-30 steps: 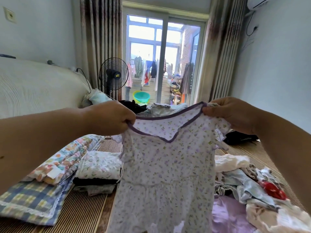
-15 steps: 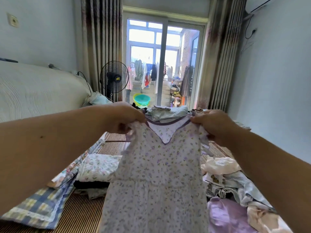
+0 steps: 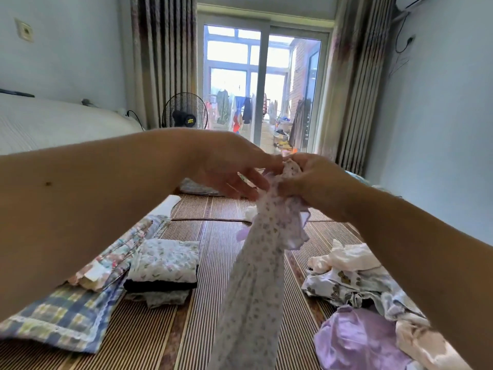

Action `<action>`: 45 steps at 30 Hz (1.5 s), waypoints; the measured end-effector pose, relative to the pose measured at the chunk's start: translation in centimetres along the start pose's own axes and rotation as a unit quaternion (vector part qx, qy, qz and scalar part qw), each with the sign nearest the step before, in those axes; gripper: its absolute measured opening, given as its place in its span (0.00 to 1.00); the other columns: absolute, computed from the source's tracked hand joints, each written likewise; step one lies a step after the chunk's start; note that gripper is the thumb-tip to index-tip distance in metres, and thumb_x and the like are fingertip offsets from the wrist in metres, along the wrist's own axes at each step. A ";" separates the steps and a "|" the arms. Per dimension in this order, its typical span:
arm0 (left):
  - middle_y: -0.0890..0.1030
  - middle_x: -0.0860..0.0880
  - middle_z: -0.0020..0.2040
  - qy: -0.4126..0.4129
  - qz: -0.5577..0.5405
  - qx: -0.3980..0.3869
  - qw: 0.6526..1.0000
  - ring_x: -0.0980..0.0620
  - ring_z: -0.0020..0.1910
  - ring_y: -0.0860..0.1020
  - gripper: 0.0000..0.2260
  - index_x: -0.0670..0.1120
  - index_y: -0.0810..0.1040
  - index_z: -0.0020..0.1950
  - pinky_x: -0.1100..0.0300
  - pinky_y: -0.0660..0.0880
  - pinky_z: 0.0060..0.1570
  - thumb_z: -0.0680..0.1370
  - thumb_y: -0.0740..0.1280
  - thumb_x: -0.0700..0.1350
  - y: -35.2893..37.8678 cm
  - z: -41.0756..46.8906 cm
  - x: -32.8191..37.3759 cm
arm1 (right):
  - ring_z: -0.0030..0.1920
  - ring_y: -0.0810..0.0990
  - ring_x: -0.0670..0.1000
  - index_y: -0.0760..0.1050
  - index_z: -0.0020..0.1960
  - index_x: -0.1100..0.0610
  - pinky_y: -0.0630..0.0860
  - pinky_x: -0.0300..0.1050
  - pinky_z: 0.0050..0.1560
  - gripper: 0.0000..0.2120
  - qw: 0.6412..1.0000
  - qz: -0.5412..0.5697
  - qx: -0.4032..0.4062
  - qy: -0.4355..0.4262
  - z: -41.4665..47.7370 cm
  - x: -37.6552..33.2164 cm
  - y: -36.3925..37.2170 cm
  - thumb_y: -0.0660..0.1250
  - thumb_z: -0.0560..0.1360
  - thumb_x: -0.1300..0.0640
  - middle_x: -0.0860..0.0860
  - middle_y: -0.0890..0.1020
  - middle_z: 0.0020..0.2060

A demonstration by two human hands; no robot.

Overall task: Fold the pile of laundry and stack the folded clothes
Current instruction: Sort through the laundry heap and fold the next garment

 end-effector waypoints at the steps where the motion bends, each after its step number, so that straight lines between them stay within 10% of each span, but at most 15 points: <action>1: 0.81 0.51 0.46 0.021 0.058 0.036 0.997 0.53 0.41 0.79 0.13 0.51 0.80 0.50 0.61 0.73 0.39 0.72 0.69 0.57 -1.0 0.0 -0.1 | 0.43 0.81 0.56 0.79 0.48 0.60 0.80 0.52 0.47 0.11 1.000 0.001 -0.004 0.002 -0.1 -0.2 -0.1 0.65 0.71 0.73 0.59 0.81 0.43; 4: 0.77 0.51 0.57 0.083 0.136 0.108 0.981 0.54 0.53 0.77 0.24 0.55 0.73 0.59 0.60 0.74 0.47 0.66 0.76 0.55 -2.5 0.2 -1.1 | 0.46 0.79 0.60 0.78 0.46 0.60 0.77 0.60 0.56 0.14 0.998 0.046 -0.039 -0.001 -0.3 -1.6 -0.2 0.59 0.72 0.74 0.63 0.81 0.46; 6: 0.77 0.50 0.61 0.108 0.012 0.004 0.994 0.52 0.58 0.77 0.29 0.53 0.70 0.63 0.58 0.76 0.56 0.66 0.78 0.47 -0.3 1.0 -2.2 | 0.45 0.81 0.57 0.78 0.46 0.60 0.79 0.55 0.54 0.15 0.994 0.080 -0.076 -0.001 -0.4 -2.3 -0.3 0.57 0.73 0.75 0.60 0.82 0.44; 13: 0.84 0.47 0.44 0.085 -0.112 -0.027 0.990 0.50 0.43 0.81 0.06 0.45 0.80 0.48 0.56 0.79 0.50 0.71 0.70 0.40 1.3 3.1 -2.1 | 0.42 0.81 0.53 0.79 0.43 0.59 0.81 0.48 0.48 0.14 0.996 -0.012 -0.079 0.036 0.7 -1.1 -3.7 0.59 0.74 0.73 0.55 0.83 0.40; 22: 0.81 0.45 0.51 0.002 0.371 0.164 0.914 0.49 0.47 0.76 0.16 0.45 0.80 0.60 0.60 0.69 0.37 0.77 0.68 0.54 -0.8 10.5 -4.4 | 0.35 0.76 0.50 0.82 0.48 0.58 0.76 0.41 0.37 0.08 0.960 -0.265 0.060 0.064 7.3 7.0 -4.8 0.65 0.75 0.64 0.53 0.80 0.36; 33: 0.75 0.50 0.38 0.110 0.394 0.311 0.858 0.48 0.41 0.74 0.09 0.46 0.77 0.42 0.58 0.64 0.37 0.77 0.65 0.50 -7.6 14.6 -4.0 | 0.46 0.80 0.54 0.82 0.48 0.57 0.80 0.56 0.53 0.11 0.983 -0.119 0.143 0.001 13.6 9.1 -4.4 0.65 0.71 0.69 0.54 0.83 0.41; 45: 0.77 0.50 0.45 0.034 0.401 0.037 0.915 0.49 0.47 0.78 0.08 0.53 0.68 0.41 0.60 0.68 0.39 0.76 0.65 0.53 10.0 4.3 -21.5 | 0.25 0.70 0.39 0.77 0.41 0.58 0.65 0.34 0.26 0.06 0.958 -0.226 -0.141 0.109 -4.4 20.8 8.4 0.64 0.74 0.66 0.49 0.76 0.31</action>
Point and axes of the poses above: each hand's wrist, its own z-axis towards the middle knuckle, its own y-axis out of the palm, x = y × z, the point moved 9 cm from there along z, towards the middle knuckle
